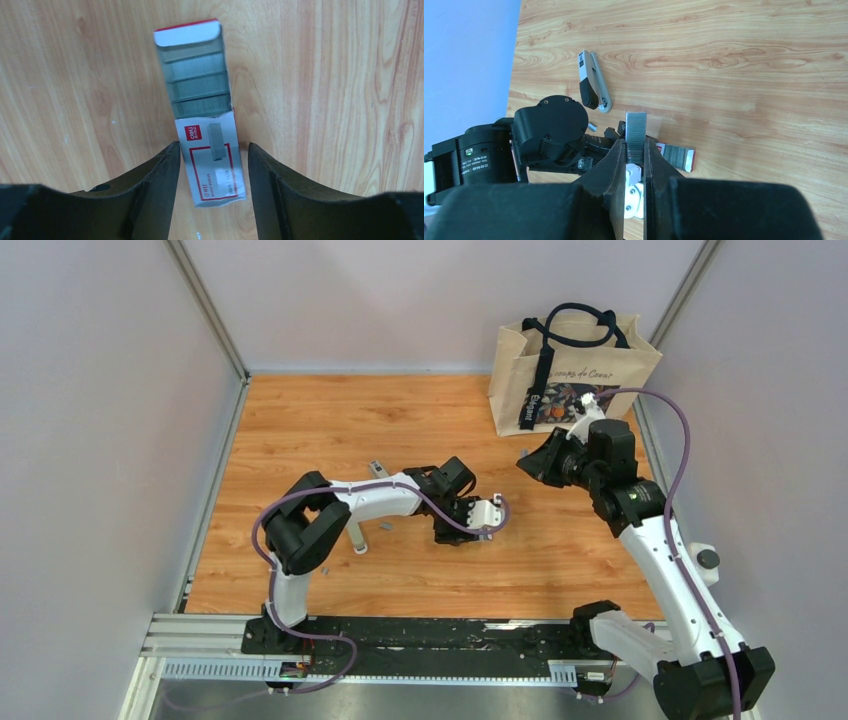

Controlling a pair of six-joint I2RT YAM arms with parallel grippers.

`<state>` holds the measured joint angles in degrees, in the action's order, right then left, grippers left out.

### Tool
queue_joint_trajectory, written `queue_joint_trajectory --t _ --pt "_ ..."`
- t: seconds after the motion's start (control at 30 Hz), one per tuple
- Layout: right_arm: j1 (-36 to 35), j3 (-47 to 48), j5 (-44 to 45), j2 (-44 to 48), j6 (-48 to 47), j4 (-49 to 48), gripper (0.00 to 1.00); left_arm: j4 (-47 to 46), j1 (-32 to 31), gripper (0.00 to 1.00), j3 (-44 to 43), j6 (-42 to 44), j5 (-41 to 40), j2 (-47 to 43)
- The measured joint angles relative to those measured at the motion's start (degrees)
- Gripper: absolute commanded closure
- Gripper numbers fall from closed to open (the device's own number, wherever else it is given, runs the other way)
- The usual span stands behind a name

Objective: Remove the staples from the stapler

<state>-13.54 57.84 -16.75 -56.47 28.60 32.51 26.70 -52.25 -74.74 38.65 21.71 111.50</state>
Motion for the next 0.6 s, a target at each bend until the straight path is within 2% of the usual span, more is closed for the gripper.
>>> queue_joint_trajectory --t 0.13,0.3,0.6 --pt "0.1 -0.2 -0.3 0.0 0.0 -0.2 0.99 -1.6 -0.1 0.38 1.9 -1.3 -0.4 -0.3" --pt "0.1 -0.5 -0.5 0.0 0.0 -0.3 0.99 -2.7 -0.2 0.55 2.8 -2.6 -0.6 -0.6" --pt "0.1 -1.1 -0.7 0.0 0.0 -0.3 0.98 -5.5 -0.5 0.57 6.5 -3.1 -1.8 -3.1"
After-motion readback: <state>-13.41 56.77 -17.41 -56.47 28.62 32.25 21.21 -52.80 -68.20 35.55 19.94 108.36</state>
